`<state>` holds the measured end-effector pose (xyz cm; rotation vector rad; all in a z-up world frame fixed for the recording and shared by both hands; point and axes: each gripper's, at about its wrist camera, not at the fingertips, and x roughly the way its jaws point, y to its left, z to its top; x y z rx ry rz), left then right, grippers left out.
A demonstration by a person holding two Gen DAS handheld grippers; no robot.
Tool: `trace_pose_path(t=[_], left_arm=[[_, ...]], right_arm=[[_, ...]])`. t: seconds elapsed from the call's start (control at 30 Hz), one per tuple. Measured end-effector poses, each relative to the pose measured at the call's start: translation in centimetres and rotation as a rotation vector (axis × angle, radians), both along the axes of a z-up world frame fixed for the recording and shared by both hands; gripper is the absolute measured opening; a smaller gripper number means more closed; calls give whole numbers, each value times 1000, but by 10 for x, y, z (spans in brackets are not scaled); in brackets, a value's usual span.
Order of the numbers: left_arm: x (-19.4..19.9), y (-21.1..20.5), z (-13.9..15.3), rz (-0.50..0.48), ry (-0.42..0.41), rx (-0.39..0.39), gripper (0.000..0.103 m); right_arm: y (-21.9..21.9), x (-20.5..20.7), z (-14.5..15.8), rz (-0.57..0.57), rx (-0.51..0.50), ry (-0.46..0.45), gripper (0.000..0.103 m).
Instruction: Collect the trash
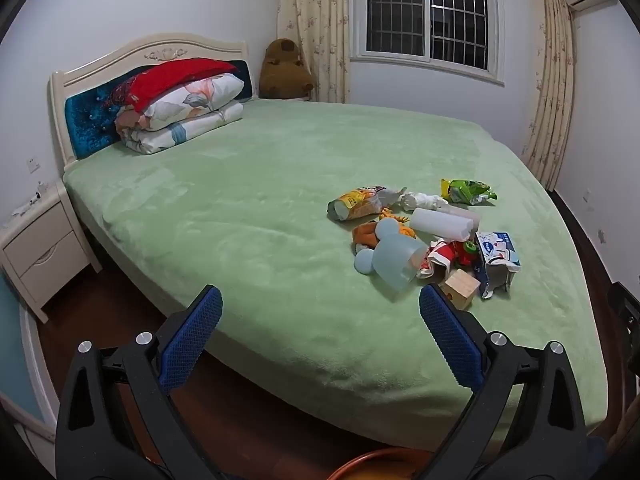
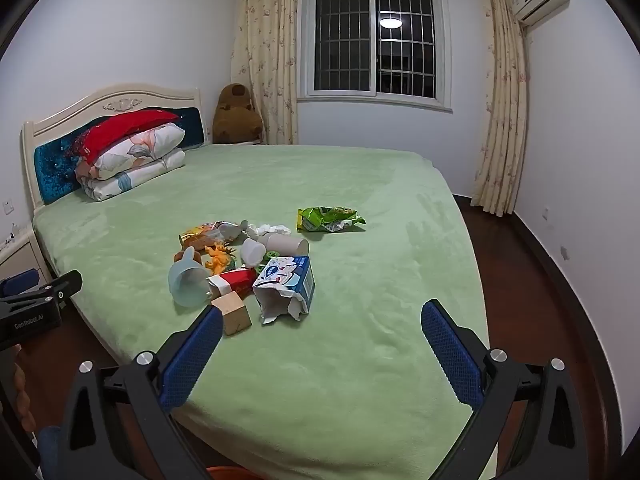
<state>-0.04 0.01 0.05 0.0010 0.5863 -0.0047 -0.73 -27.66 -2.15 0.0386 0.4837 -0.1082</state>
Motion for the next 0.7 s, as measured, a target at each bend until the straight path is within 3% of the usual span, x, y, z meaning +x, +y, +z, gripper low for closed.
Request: trace_pose_path(t=[0.7], left_arm=[[0, -2, -3, -4, 7, -6, 97]], right_arm=[[-1, -2, 4, 0, 8, 1, 98]])
